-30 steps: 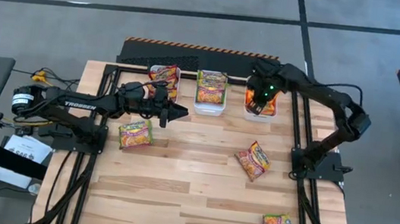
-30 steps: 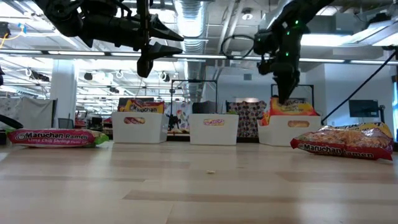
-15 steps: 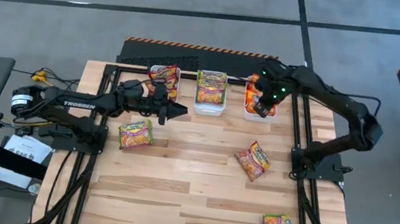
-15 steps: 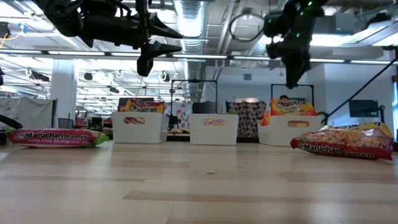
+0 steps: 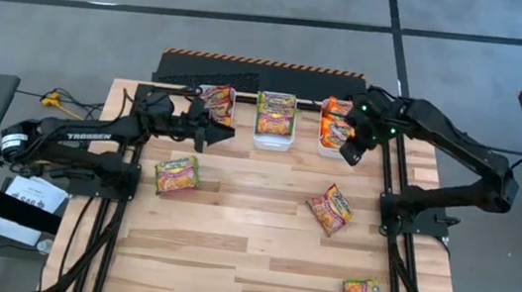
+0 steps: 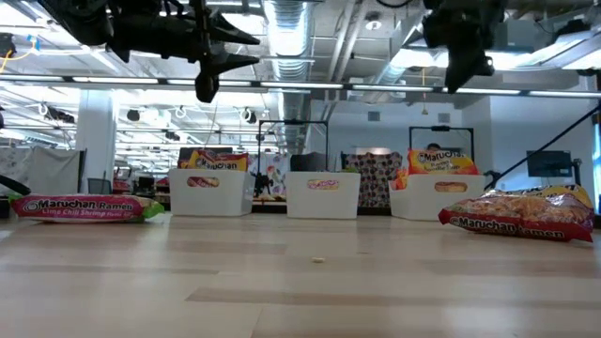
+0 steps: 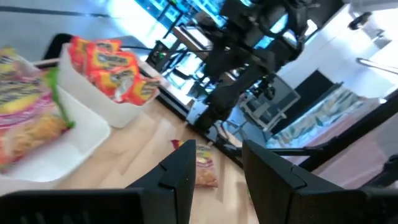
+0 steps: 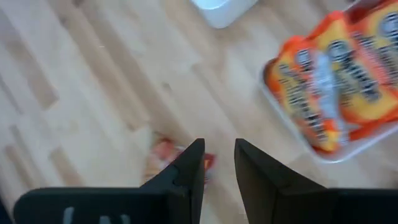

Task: Sort Maruchan noodles
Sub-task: Put the green noodle pack into the middle white bin

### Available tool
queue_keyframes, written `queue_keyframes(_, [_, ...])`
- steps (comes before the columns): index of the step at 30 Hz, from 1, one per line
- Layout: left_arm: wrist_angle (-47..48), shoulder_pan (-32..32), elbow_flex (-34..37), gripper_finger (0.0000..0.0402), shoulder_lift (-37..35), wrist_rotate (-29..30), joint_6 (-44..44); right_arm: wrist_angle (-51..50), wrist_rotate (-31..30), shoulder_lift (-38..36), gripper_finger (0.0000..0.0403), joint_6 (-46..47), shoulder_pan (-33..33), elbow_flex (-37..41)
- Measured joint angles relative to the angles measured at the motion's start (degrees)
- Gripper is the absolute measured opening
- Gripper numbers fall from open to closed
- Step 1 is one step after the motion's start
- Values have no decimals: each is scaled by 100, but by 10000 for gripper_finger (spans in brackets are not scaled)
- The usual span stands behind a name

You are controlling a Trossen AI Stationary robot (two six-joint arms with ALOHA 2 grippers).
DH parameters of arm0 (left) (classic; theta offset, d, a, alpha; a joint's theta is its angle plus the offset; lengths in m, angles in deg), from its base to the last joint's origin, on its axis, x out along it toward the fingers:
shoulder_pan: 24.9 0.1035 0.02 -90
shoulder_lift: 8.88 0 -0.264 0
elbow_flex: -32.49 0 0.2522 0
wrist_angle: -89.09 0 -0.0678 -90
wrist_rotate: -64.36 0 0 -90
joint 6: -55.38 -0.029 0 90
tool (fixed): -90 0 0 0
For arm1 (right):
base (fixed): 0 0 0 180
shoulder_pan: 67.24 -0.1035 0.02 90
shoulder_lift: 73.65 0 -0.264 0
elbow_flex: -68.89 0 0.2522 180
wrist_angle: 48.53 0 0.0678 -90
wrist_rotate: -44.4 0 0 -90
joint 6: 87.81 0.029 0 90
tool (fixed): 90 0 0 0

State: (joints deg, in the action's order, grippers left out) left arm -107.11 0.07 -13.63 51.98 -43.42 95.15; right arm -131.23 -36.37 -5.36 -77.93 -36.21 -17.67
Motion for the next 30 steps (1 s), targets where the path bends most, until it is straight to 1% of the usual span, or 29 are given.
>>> queue_keyframes(5, [695,181,0,116,-383,-104,-220,-168,363,-11,113,650,-514,0])
queue_keyframes(10, [1269,195,0,116,-610,-304,-318,-372,767,48,119,1436,-1203,0])
queue_keyframes(14, [1589,169,0,116,-656,-325,-515,-414,766,40,137,2267,-1724,0])
queue_keyframes(22, [1767,169,2,116,-656,-880,-639,-793,754,42,174,3931,-2956,0])
queue_keyframes(25, [1771,169,2,116,-656,-983,-639,-1055,718,42,195,4765,-3463,0])
queue_keyframes(30, [1832,169,2,116,-656,-1138,-788,-1285,570,42,227,6217,-4486,0])
